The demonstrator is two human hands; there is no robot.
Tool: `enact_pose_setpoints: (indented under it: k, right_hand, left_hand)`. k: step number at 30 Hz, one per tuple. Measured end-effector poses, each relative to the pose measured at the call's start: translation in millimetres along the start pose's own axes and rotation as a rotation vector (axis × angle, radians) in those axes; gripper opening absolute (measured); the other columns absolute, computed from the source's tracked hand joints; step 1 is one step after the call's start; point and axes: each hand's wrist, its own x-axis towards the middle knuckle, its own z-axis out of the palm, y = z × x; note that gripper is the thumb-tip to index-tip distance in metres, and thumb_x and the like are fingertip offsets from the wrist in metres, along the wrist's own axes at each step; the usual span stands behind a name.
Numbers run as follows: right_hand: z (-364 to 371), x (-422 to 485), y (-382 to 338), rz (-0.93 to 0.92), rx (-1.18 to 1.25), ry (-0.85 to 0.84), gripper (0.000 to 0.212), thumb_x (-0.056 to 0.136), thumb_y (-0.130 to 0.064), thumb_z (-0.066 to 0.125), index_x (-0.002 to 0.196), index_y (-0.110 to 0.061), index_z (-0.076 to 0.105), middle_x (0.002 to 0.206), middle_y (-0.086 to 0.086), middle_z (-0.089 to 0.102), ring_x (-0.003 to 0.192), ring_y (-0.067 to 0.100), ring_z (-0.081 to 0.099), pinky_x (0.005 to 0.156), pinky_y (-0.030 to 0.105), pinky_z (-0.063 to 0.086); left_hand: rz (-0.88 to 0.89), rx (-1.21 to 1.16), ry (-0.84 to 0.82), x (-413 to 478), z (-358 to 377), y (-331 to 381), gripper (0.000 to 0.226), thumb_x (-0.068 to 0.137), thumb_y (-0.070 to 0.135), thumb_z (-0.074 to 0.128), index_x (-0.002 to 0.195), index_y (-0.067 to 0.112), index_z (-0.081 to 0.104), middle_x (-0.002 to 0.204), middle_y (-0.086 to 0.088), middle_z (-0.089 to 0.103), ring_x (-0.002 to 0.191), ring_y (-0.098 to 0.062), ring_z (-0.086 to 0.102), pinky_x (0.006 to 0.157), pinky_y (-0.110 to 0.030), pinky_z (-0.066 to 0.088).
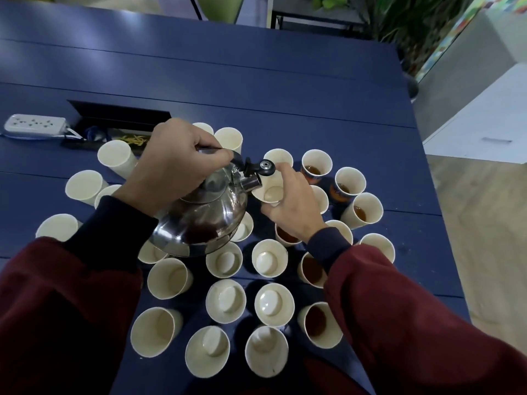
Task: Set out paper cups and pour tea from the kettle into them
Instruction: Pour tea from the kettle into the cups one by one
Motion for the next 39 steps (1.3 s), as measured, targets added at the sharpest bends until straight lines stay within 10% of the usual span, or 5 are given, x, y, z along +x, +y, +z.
enact_pose_setpoints:
  k: [8,39]
  right_hand:
    - [1.1,1.2,-3.0,-0.004,-0.002,-0.033,0.065,0.072,-0.023,0.078,0.130,-0.019,0.048,0.116,0.002,0.061,0.105,0.026,0.053,0.087,0.048,0.048]
    - [20.0,1.7,4.3,0.089,-0.070,-0.118,0.065,0.075,-0.022,0.083,0.128,-0.013,0.047,0.128,0.010,0.055,0.110,0.031,0.059,0.091,0.043,0.049]
  left_hand:
    - [0.015,0.114,-0.002,1.1,0.3,2.3,0.037,0.078,0.038,0.059,0.073,0.007,0.077,0.067,-0.024,0.059,0.065,-0.034,0.049,0.063,-0.041,0.046]
    - [-0.049,0.093,0.013,-0.1,-6.7,-4.0,0.028,0.080,0.032,0.063,0.074,0.008,0.077,0.060,-0.018,0.061,0.065,-0.029,0.054,0.059,-0.038,0.043]
